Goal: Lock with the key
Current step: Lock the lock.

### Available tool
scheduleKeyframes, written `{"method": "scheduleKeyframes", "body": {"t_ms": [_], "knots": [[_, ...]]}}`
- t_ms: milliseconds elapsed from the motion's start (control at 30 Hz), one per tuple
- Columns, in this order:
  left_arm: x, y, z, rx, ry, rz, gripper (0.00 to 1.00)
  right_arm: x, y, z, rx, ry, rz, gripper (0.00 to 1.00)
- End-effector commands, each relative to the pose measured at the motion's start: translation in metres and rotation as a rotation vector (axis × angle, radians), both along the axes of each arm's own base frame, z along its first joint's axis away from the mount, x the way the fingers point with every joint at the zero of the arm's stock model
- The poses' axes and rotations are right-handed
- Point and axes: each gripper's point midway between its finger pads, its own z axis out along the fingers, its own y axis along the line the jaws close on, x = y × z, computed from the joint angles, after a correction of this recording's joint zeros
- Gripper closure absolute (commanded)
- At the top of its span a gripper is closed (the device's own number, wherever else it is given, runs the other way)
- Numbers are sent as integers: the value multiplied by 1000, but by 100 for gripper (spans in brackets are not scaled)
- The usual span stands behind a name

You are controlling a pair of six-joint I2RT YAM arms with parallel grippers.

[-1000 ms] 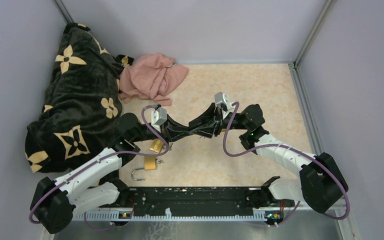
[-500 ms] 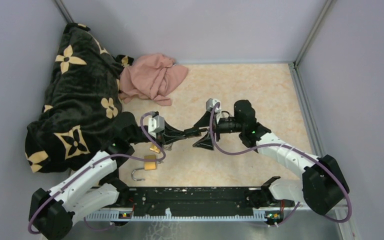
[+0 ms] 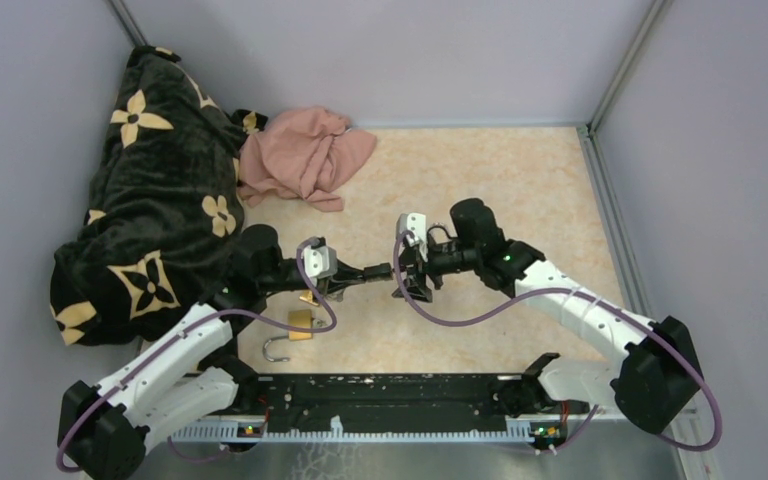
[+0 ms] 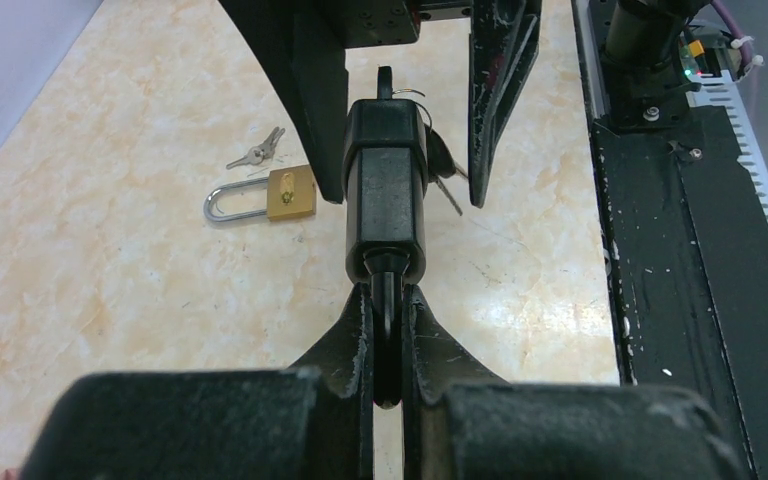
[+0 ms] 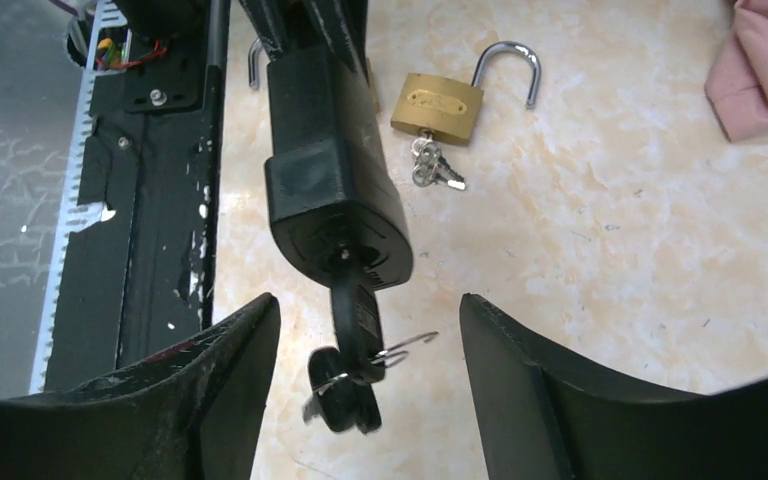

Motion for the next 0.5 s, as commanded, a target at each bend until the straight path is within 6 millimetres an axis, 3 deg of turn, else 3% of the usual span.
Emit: {"method": "scheduleKeyframes", "body": {"t_ms": [0, 467], "knots": [[-1, -1, 23, -54, -106, -25, 100, 6, 2, 23, -4, -130, -6, 36], [-2, 0, 17, -40, -99, -29, 100, 6, 2, 43, -34, -233, -14, 55]]}}
